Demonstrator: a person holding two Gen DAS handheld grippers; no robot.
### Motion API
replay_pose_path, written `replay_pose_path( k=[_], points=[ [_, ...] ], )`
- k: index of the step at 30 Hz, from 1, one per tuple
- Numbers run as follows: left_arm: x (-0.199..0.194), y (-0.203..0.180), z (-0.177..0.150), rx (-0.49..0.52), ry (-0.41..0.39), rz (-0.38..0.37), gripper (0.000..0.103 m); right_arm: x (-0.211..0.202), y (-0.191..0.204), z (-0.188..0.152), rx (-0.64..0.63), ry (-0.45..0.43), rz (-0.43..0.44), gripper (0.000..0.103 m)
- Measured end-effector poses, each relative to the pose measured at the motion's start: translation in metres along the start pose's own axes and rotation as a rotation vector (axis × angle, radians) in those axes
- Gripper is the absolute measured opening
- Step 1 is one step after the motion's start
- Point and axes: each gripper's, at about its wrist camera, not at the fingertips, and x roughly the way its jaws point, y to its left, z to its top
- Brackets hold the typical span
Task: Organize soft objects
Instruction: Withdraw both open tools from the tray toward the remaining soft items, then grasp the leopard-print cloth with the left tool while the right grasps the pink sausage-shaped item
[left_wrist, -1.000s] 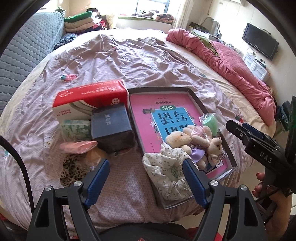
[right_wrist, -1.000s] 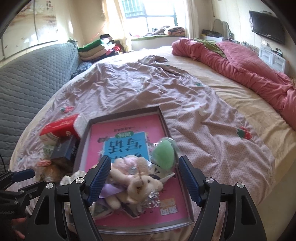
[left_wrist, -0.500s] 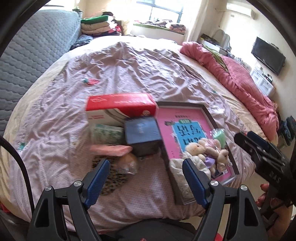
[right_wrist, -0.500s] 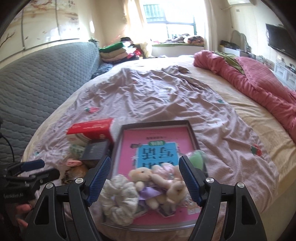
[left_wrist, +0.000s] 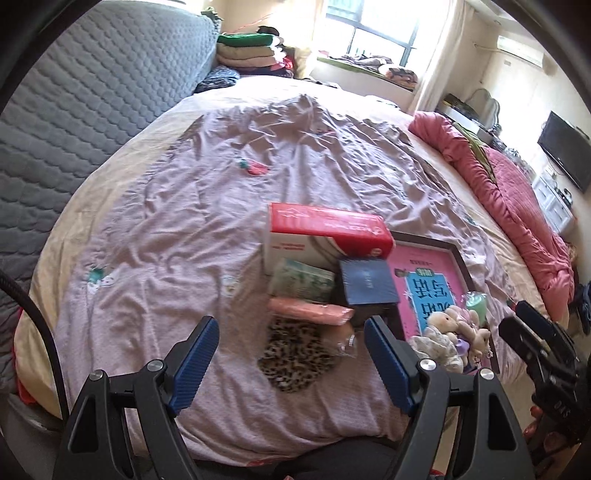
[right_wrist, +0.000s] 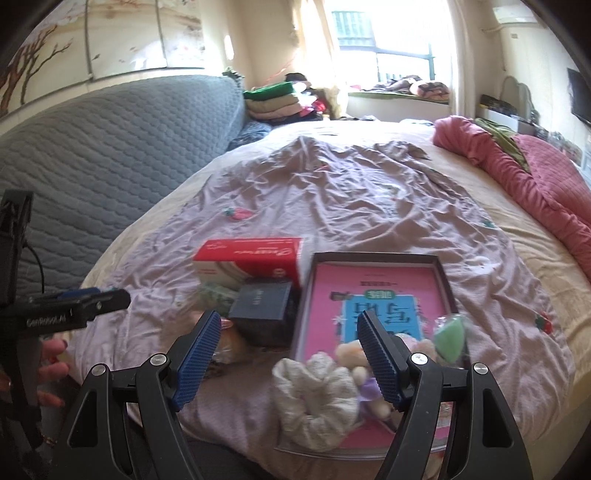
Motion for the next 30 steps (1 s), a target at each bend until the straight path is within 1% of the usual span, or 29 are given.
replay_pose_path(
  k=[6, 11, 18, 24, 28, 30],
  points=[
    [-0.002, 0.018, 0.000, -0.031, -0.005, 0.019, 0.080, 0.006, 0.021, -0.001, -0.030, 0.020, 0.044, 0.077],
    [0.002, 0.031, -0.001, -0.051, -0.004, 0.030, 0.080, 0.017, 0.037, -0.007, -0.027, 0.061, 0.112, 0.077],
    [0.017, 0.048, -0.006, -0.083, 0.010, 0.032, 0.080, 0.039, 0.065, -0.020, -0.107, 0.124, 0.144, 0.077],
    [0.038, 0.059, -0.010, -0.102, 0.044, 0.034, 0.080, 0.061, 0.087, -0.026, -0.220, 0.147, 0.121, 0.077],
    [0.053, 0.065, -0.011, -0.113, 0.065, 0.025, 0.080, 0.084, 0.103, -0.027, -0.339, 0.146, 0.080, 0.077],
    [0.061, 0.068, -0.010, -0.115, 0.074, 0.013, 0.080, 0.099, 0.114, -0.029, -0.422, 0.151, 0.057, 0.077]
  ],
)
